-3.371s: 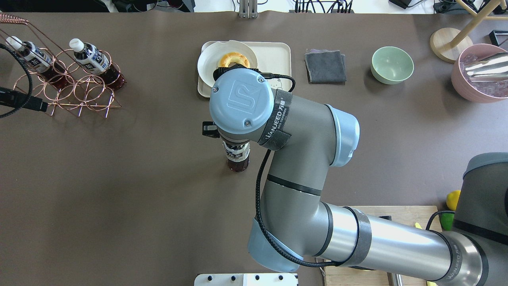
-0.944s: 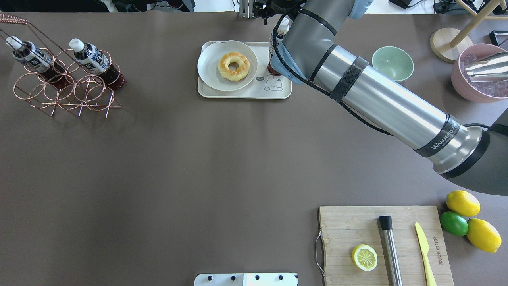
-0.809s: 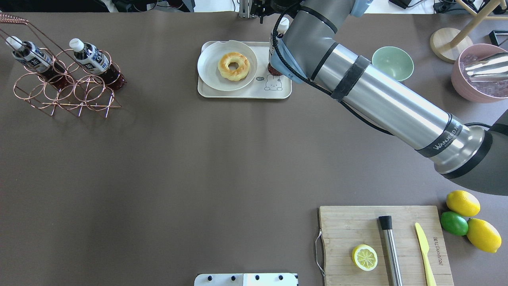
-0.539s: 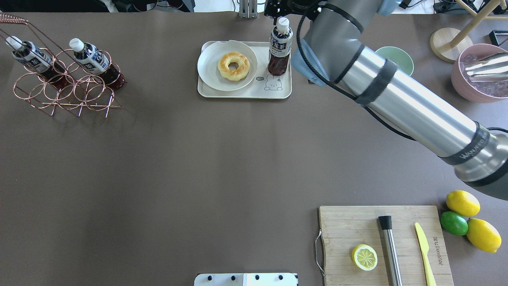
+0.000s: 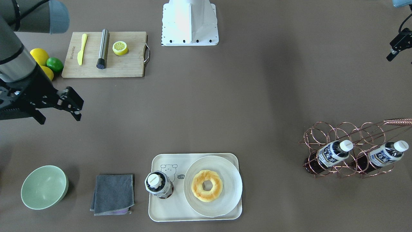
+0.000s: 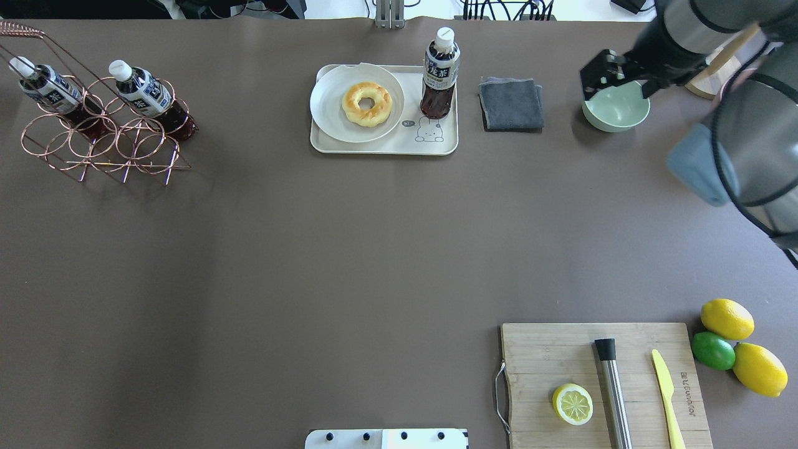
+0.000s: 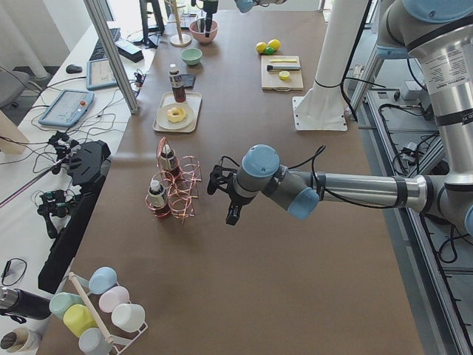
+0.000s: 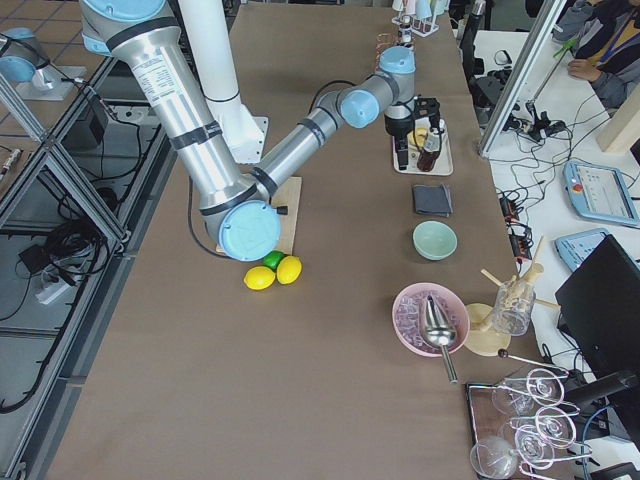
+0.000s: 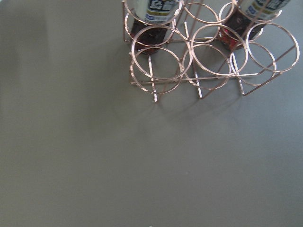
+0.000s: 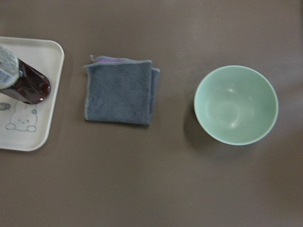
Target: Place tea on tray
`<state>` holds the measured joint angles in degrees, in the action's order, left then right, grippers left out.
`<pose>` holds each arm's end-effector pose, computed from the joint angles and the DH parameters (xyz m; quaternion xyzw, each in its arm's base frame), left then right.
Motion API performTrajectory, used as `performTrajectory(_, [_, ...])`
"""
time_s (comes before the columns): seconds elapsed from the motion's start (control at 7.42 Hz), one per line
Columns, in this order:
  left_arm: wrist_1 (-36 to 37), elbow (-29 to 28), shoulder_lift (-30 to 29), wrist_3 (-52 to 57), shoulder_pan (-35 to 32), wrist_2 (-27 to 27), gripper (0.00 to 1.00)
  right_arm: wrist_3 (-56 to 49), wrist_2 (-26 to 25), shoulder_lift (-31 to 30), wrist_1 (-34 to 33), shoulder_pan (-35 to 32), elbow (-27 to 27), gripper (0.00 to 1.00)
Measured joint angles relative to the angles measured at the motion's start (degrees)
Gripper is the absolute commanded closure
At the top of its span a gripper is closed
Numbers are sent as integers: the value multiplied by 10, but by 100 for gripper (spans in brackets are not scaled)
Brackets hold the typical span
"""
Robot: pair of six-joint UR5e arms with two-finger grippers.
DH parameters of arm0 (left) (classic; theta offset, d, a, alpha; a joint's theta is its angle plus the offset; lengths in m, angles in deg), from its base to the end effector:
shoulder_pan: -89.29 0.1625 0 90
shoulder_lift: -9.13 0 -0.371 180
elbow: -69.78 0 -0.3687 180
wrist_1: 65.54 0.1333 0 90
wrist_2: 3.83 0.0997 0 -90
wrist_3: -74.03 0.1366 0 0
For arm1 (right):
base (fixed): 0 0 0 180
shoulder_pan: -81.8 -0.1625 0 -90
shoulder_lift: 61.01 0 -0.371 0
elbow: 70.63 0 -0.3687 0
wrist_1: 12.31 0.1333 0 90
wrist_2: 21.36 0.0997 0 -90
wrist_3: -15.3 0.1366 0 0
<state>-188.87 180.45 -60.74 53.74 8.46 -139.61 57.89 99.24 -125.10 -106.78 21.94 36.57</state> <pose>0.0251 -0.3777 0.5309 0.1649 0.4281 0.0274 0.8881 -0.2374 -0.5358 0.2738 0.1093 -0.3897 0.0119 0.9143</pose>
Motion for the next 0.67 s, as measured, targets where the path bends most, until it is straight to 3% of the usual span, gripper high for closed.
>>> performTrajectory(0.27, [93,-10,5,150,-70,0,3,-120,28,-129,-6,-55,69,0])
performTrajectory(0.67, [214,-1,1,288,-143,0,3,-337,100,-284,-4,-177,88,0])
